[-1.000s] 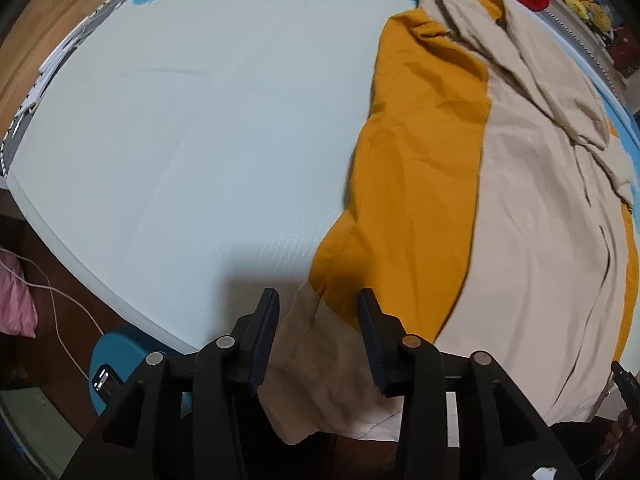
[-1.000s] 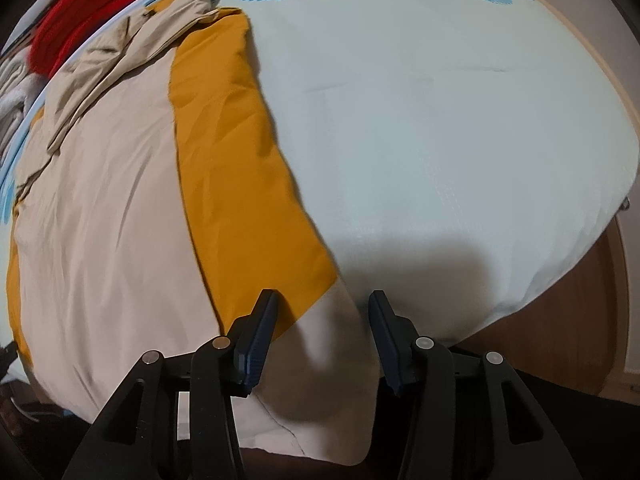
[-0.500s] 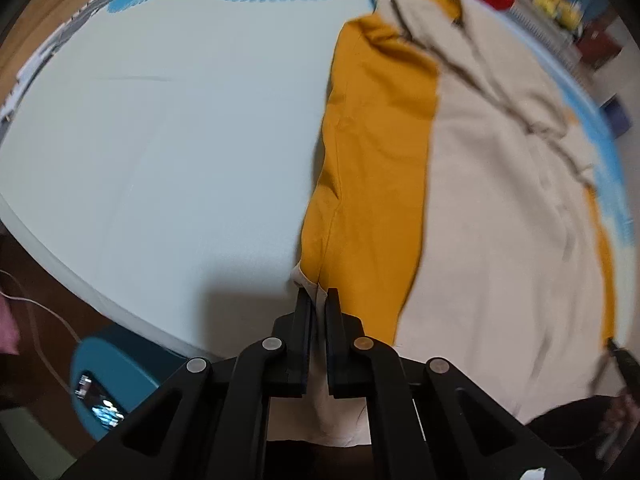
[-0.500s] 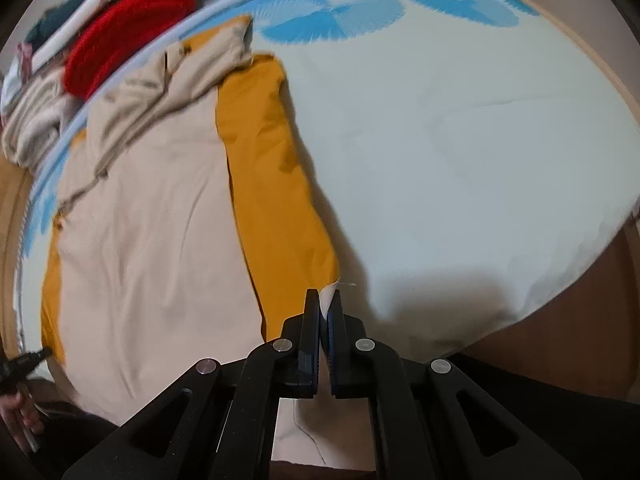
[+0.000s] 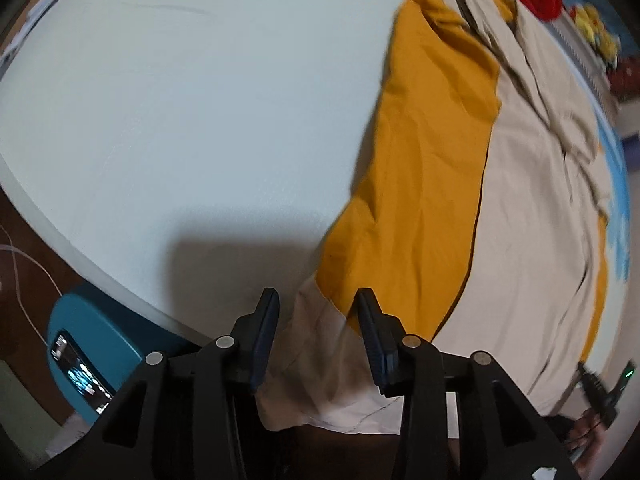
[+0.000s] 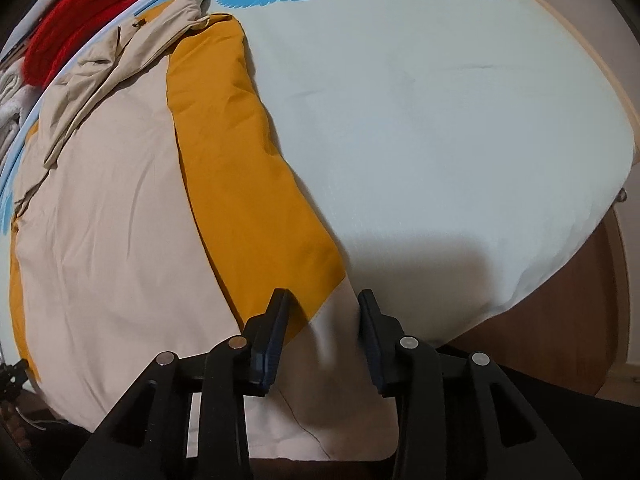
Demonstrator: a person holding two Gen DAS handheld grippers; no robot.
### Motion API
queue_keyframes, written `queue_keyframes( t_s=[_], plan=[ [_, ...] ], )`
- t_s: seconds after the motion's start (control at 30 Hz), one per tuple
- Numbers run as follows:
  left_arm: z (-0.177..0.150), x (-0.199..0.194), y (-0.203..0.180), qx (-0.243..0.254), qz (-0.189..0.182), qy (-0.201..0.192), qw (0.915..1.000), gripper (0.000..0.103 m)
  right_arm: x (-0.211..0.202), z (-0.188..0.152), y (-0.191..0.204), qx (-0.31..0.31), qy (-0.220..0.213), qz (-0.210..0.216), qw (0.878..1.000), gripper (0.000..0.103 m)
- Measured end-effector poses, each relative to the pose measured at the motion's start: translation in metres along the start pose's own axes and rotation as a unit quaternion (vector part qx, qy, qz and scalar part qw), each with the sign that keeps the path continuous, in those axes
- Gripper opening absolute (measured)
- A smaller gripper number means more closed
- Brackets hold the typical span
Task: Fold large clothes
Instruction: 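Grasp the jacket hem with the left tool while the right tool grasps it too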
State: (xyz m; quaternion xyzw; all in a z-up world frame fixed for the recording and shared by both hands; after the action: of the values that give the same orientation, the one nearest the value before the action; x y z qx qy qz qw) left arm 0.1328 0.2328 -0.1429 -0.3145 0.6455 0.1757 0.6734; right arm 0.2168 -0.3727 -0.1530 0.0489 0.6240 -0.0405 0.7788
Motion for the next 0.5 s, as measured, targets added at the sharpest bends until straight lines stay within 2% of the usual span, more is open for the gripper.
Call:
queue_keyframes(
  t_s=[0.13, 0.17, 0.2, 0.23, 0.33, 0.43, 0.5],
  plan=[
    [-0.008, 0.002, -0.012, 0.045, 0.032, -0.019, 0.9983, 0.036, 0.003, 0.0, 0.006, -0.023, -0.005, -0.01, 1.0, 0.035],
    [-0.01, 0.002, -0.015, 0.058, 0.043, -0.026, 0.997, 0.03, 0.003, -0.001, 0.007, -0.029, -0.006, -0.01, 0.999, 0.031],
    [-0.014, 0.002, -0.019, 0.079, 0.055, -0.036, 0.9947, 0.024, 0.001, -0.003, 0.009, -0.036, -0.009, -0.008, 0.999, 0.018],
    [-0.016, 0.001, -0.023, 0.092, 0.058, -0.042, 0.9932, 0.01, -0.002, -0.007, 0.01, -0.042, -0.013, -0.01, 0.999, 0.011],
    [-0.022, -0.011, -0.031, 0.13, 0.065, -0.073, 0.9867, 0.004, -0.011, -0.008, 0.012, -0.044, -0.029, -0.008, 0.999, 0.005],
    [-0.026, -0.034, -0.03, 0.138, 0.038, -0.095, 0.9852, 0.004, -0.033, -0.007, 0.014, -0.044, -0.057, 0.003, 0.997, 0.004],
    [-0.029, -0.056, -0.029, 0.13, -0.002, -0.109, 0.9855, 0.003, -0.054, -0.007, 0.016, -0.042, -0.082, 0.021, 0.996, 0.004]
  ],
)
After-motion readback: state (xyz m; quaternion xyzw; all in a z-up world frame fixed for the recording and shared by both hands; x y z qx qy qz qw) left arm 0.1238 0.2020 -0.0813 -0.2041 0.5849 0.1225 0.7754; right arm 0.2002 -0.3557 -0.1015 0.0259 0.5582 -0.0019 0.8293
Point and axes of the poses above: each gripper's, at about its wrist camera, not at the fingertips, and x roughly the way its jaws point, y to its left, z to its top, the point moved 2 cm from there along x, roughly the way its jaws point, and after that the axes turned 13 degrees about -x, right-handed, at the moved point
